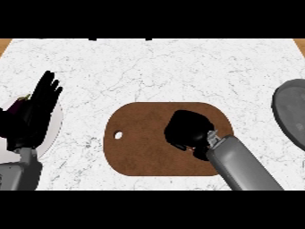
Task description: Pick the cupcake from the cutting board and place it in the pan
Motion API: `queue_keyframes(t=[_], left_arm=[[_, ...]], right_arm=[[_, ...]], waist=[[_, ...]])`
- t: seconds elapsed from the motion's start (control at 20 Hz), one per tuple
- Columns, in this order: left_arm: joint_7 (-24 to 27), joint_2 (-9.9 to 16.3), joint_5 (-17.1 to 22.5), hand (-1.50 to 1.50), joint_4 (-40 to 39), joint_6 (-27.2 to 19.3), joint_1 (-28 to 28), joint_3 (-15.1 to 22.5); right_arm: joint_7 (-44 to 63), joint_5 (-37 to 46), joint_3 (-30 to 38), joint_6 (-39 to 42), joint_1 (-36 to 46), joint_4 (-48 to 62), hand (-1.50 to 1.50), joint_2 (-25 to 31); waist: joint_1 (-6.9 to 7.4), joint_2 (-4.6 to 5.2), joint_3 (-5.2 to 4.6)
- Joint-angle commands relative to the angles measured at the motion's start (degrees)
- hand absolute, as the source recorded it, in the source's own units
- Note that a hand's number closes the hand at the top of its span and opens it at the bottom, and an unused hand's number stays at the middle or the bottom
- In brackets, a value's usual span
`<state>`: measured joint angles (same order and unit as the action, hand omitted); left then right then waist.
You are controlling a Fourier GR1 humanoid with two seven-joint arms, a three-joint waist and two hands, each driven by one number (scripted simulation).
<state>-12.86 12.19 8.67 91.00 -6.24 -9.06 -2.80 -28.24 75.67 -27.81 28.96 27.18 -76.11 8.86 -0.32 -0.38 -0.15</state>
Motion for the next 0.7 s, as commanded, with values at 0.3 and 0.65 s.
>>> queue_keyframes(t=[0.3, 0.65], left_arm=[[-0.1, 0.5, 0.3, 0.00, 1.7, -1.1, 3.8, -2.1], [-1.0, 2.0, 0.6, 0.00, 0.8, 0.5, 1.6, -2.3]], right_arm=[[40.2, 0.4, 28.4, -6.3, -7.8, -5.1, 1.50, -7.3], [54.3, 11.2, 24.7, -6.7, -3.6, -27.0, 1.50, -7.6]], waist=[[-4.19, -1.21, 0.09], [-1.59, -0.54, 0.05]])
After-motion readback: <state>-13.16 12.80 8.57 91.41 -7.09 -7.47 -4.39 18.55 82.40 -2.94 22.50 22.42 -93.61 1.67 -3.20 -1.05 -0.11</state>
